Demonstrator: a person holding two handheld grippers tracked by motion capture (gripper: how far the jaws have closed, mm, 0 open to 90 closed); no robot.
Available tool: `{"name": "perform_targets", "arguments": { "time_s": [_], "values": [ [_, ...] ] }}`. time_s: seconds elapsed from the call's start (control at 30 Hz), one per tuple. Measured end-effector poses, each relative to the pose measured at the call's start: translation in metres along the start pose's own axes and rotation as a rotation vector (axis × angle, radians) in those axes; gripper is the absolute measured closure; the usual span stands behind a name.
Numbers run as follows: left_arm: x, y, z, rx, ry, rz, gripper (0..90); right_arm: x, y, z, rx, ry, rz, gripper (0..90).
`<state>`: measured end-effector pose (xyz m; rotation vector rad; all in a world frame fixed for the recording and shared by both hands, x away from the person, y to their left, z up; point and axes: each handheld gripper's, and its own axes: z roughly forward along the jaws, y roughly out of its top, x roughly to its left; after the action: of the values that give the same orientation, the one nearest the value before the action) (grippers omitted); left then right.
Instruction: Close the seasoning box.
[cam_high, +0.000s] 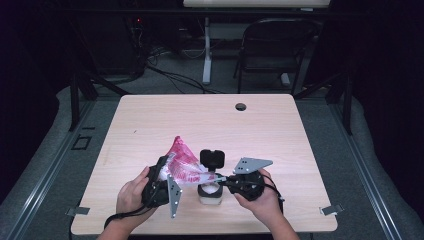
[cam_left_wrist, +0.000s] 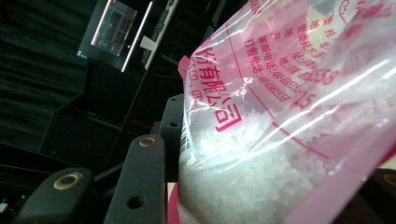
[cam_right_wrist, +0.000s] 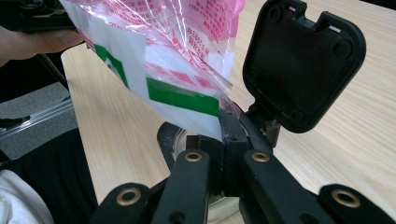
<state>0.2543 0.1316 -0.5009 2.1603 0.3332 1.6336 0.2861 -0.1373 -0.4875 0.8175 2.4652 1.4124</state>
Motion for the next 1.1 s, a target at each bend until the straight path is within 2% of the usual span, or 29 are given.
{"name": "perform_targets", "arguments": {
  "time_s": [0.57, 0.7, 1.1],
  "values": [
    [0.000, -0.007, 0.002, 0.020, -0.050, -0.050, 66.3, 0.000, 0.004, 0.001, -0.019, 0.004, -0.001, 90.0],
    [0.000, -0.009, 0.002, 0.028, -0.075, -0.079, 66.3, -0.001, 0.006, 0.002, -0.024, 0.008, -0.001, 90.0],
    [-0.003, -0.012, 0.004, 0.038, -0.122, -0.111, 66.7, -0.002, 0.009, 0.001, -0.044, 0.010, 0.002, 90.0]
  ]
}}
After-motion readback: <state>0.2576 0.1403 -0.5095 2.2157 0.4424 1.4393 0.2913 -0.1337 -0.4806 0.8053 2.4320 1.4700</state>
